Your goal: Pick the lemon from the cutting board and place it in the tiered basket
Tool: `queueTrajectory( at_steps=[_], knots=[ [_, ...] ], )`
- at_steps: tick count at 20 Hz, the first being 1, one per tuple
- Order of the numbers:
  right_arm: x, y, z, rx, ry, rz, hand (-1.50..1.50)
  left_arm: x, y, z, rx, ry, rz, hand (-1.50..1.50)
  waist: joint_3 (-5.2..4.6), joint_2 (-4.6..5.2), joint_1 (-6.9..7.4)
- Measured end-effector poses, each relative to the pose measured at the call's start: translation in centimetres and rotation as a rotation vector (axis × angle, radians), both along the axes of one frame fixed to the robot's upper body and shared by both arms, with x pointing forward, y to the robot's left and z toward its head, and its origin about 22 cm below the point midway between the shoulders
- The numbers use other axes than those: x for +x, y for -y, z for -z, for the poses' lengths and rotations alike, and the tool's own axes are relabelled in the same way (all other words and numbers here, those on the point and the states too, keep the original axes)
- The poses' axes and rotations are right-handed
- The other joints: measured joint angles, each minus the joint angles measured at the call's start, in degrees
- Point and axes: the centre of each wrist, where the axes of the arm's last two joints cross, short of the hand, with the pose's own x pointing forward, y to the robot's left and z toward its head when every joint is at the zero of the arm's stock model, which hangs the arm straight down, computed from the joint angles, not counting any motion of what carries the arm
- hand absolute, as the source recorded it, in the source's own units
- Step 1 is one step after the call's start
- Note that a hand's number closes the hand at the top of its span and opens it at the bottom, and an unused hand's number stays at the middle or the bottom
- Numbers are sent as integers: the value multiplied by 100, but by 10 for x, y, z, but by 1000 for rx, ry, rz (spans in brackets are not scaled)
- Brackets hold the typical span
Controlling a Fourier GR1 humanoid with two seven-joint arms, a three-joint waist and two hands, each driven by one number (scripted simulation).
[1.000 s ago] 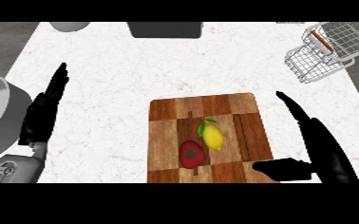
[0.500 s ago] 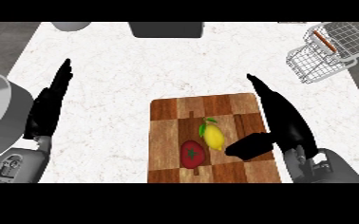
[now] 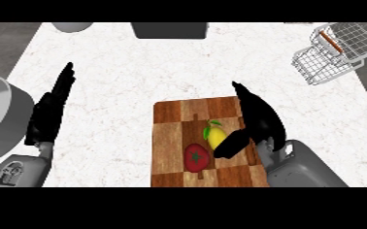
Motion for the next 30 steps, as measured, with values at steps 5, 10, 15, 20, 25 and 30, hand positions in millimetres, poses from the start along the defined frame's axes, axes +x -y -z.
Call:
queueTrajectory(
  at_steps=[5,10,15,20,25,30],
  knots=[
    [0,-3,4,-15,-25,-10,-150,-1,1,-5,1,0,-6,0,2,-7,-35],
    [-10,-15,11,-63,-25,-41,-150,-11,-8,3,3,0,-7,0,1,-12,-38],
    [-17,-25,19,-129,-5,-58,-150,-2,-9,0,4,-1,-12,0,1,-8,-69],
    [-19,-28,25,-166,5,-58,-150,-5,-2,2,2,0,-11,0,2,-9,-60],
    [-21,-33,36,-180,-22,-54,-150,-2,-4,0,9,1,-9,0,3,-5,-62],
    [-14,-40,41,-173,-43,-35,-150,0,-4,2,10,3,-5,0,3,-1,-56]
  ],
)
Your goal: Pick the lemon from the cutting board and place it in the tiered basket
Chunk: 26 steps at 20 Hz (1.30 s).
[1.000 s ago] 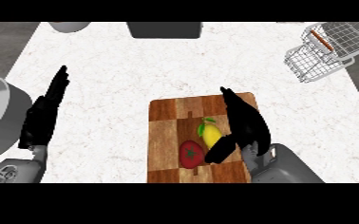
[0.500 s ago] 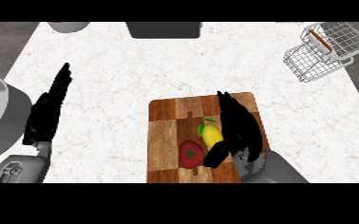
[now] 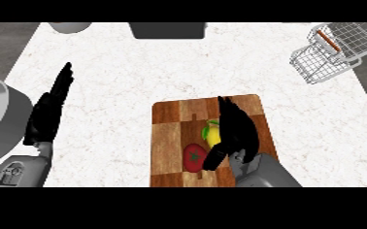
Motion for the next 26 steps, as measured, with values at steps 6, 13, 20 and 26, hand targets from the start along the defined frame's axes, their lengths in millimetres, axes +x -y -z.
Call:
queueTrajectory(
  at_steps=[6,13,20,26],
  knots=[
    [4,-3,12,-5,-23,27,-150,-3,2,3,-1,-1,-1,0,1,0,6],
    [9,-4,28,-5,-65,44,-150,-1,1,-1,-2,6,0,0,-1,-5,11],
    [22,-4,45,3,-124,47,-150,0,5,1,-5,3,-1,0,-9,-20,13],
    [21,-9,52,-15,-179,-43,150,-2,-2,-2,-2,-4,8,0,-32,-51,21]
  ],
)
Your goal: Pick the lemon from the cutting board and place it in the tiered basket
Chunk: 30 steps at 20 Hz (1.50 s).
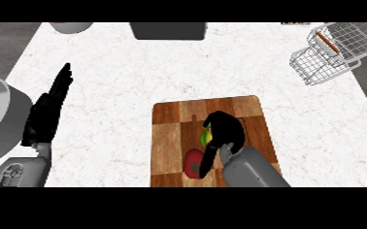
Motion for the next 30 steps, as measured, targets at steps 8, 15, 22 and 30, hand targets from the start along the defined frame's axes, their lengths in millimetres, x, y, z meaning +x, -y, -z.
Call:
queueTrajectory(
  at_steps=[8,15,22,30],
  knots=[
    [-2,-5,-4,-2,23,-43,150,2,2,-1,2,-4,-12,0,5,3,-24],
    [-12,9,-26,96,131,-34,150,0,3,3,2,2,-10,0,26,27,-45],
    [-44,72,-43,218,336,-404,150,-5,-4,1,0,-4,-30,0,46,6,-162],
    [-49,149,-123,390,764,-389,150,-8,-5,1,3,-1,-47,0,43,14,-194]
  ],
)
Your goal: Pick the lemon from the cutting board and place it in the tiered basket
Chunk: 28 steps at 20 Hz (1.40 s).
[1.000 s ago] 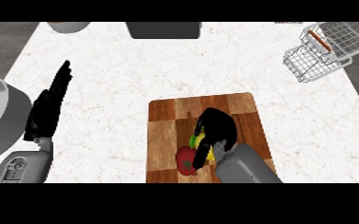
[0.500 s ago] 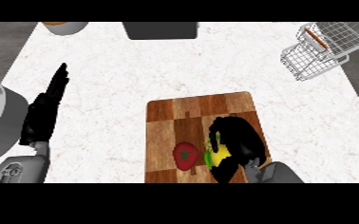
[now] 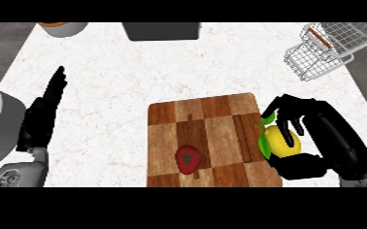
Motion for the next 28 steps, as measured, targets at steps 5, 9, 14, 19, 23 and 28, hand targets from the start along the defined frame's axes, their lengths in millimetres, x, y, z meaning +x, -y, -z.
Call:
queueTrajectory(
  at_steps=[5,9,14,19,23,28],
  knots=[
    [-2,46,-46,49,144,69,150,5,0,-3,2,-1,15,0,-5,19,63],
    [7,72,-83,-18,226,132,150,5,-1,0,0,0,28,0,-8,31,129],
    [32,101,-107,-27,211,137,150,9,5,-4,-5,3,39,0,-10,40,188],
    [64,119,-116,-36,218,125,150,11,9,-2,-5,5,46,0,-9,51,225],
    [86,133,-112,-114,257,147,150,11,11,-3,-6,4,55,0,-7,64,261],
    [107,139,-109,-287,331,250,150,10,14,-6,-3,12,63,0,-7,80,336]
  ],
)
